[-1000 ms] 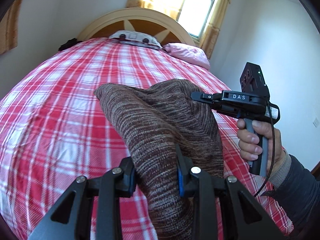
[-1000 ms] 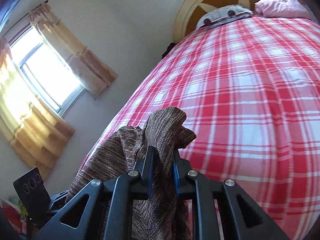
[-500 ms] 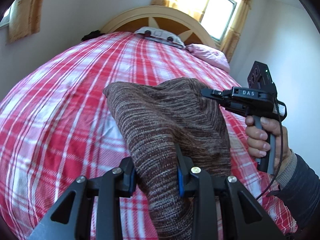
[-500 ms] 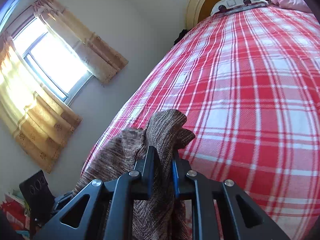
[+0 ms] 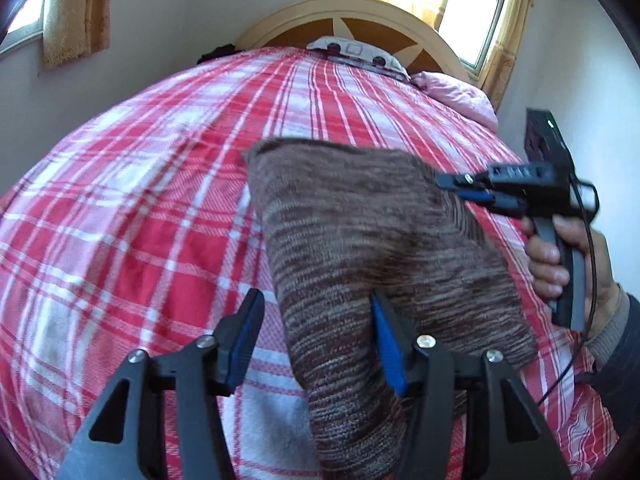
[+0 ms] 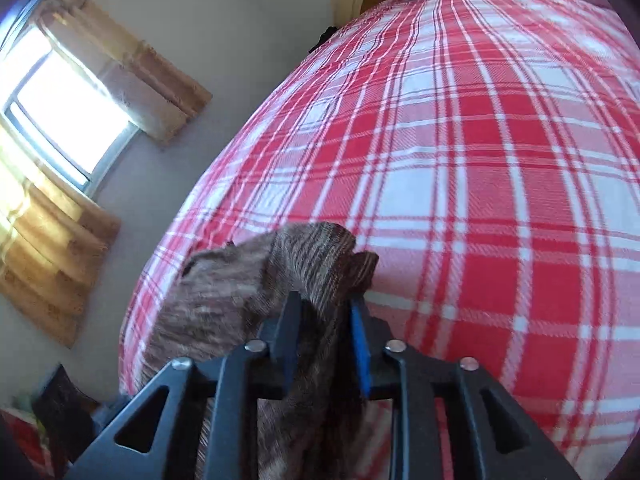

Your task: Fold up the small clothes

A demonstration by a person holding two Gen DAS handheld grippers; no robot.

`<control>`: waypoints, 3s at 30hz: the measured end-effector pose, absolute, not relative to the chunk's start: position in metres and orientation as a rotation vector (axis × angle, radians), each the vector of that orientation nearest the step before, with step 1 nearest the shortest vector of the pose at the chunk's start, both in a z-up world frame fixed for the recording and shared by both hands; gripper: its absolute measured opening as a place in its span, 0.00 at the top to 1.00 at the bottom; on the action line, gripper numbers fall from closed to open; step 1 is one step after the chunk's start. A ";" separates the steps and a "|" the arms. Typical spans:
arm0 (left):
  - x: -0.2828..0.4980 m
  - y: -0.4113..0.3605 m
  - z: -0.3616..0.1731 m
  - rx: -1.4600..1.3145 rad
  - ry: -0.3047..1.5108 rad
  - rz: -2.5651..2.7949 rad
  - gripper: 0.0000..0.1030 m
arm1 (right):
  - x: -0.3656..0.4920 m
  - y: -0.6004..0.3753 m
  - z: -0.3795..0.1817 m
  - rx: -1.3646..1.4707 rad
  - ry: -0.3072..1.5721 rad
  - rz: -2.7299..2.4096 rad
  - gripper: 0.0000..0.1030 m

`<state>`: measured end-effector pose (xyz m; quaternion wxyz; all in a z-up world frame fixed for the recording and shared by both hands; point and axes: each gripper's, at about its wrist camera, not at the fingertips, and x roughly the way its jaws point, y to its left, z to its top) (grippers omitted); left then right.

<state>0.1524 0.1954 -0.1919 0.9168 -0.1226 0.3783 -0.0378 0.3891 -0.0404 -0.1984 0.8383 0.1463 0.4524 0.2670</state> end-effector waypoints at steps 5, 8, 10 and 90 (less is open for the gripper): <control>0.161 0.207 -0.167 -0.197 0.698 -0.001 0.29 | 0.339 -0.047 -0.172 0.231 0.891 0.616 0.73; 0.182 0.213 -0.167 -0.159 0.700 0.039 0.29 | 0.302 -0.047 -0.172 0.221 0.926 0.680 0.73; 0.196 0.215 -0.177 -0.142 0.738 0.058 0.29 | 0.272 -0.045 -0.182 0.201 0.991 0.702 0.73; 0.064 0.156 -0.084 -0.126 0.471 0.054 0.02 | 0.119 -0.047 -0.060 -0.085 0.478 0.467 0.49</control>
